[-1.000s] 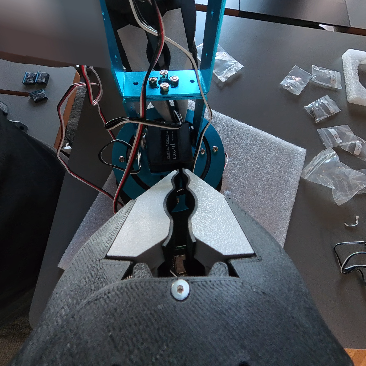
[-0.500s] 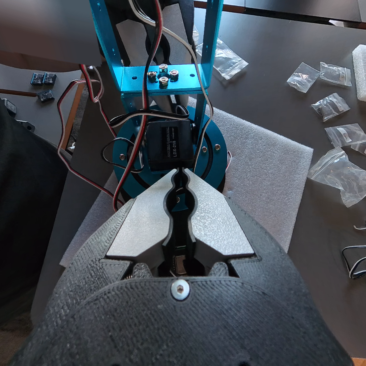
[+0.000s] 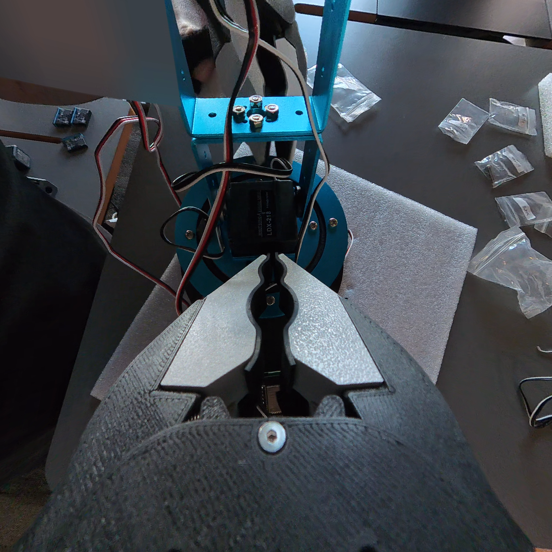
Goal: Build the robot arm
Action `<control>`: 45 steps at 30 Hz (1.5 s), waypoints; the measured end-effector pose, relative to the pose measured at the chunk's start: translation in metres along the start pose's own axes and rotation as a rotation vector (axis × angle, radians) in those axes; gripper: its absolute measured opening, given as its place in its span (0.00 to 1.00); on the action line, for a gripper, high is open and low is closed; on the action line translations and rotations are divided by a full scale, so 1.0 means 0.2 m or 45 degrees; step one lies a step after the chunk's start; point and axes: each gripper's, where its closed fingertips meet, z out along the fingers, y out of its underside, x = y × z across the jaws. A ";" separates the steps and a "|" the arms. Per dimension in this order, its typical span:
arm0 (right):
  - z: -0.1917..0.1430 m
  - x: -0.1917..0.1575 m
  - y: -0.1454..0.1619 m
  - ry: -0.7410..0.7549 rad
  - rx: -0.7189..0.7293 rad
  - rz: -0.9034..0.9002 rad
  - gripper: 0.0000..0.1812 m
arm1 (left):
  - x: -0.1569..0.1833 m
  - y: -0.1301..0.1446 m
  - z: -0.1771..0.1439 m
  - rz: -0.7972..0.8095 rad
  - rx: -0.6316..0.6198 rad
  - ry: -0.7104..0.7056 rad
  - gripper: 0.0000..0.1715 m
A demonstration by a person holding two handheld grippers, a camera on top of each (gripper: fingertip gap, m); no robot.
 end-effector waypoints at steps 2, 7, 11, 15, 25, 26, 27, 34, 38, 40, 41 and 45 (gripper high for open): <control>0.00 0.00 0.00 -0.001 -0.001 -0.004 0.00 | -0.01 -0.01 0.00 0.014 0.040 -0.048 0.09; 0.00 -0.01 0.00 -0.010 -0.009 -0.008 0.00 | 0.01 -0.01 0.01 -0.114 0.064 -0.102 0.13; 0.00 -0.01 0.00 -0.010 -0.019 -0.019 0.00 | 0.04 0.01 0.04 -0.320 0.069 -0.077 0.08; 0.00 -0.02 0.00 -0.007 -0.021 -0.027 0.00 | 0.01 -0.01 0.05 -0.404 0.135 -0.095 0.03; 0.00 -0.03 0.00 -0.014 -0.022 -0.031 0.00 | 0.01 -0.02 0.05 -0.559 0.163 -0.049 0.00; 0.00 -0.03 0.00 -0.014 -0.024 -0.032 0.00 | 0.01 -0.03 0.05 -0.568 0.161 -0.042 0.00; 0.00 -0.04 0.00 -0.014 -0.025 -0.034 0.00 | 0.01 -0.03 0.05 -0.581 0.158 -0.036 0.00; 0.00 -0.04 0.00 -0.009 -0.028 -0.036 0.00 | 0.01 -0.03 0.05 -0.600 0.126 -0.025 0.00; 0.00 -0.04 0.00 -0.010 -0.021 -0.027 0.00 | 0.01 -0.06 0.04 -0.639 0.180 0.024 0.08; -0.01 -0.04 0.00 -0.008 -0.023 -0.031 0.00 | -0.01 -0.06 0.03 -0.657 0.211 0.013 0.07; -0.01 -0.04 0.00 -0.011 -0.023 -0.031 0.00 | -0.01 -0.06 0.02 -0.664 0.217 0.013 0.06; -0.01 -0.05 0.00 -0.016 -0.021 -0.029 0.00 | -0.01 -0.05 0.02 -0.670 0.196 0.017 0.05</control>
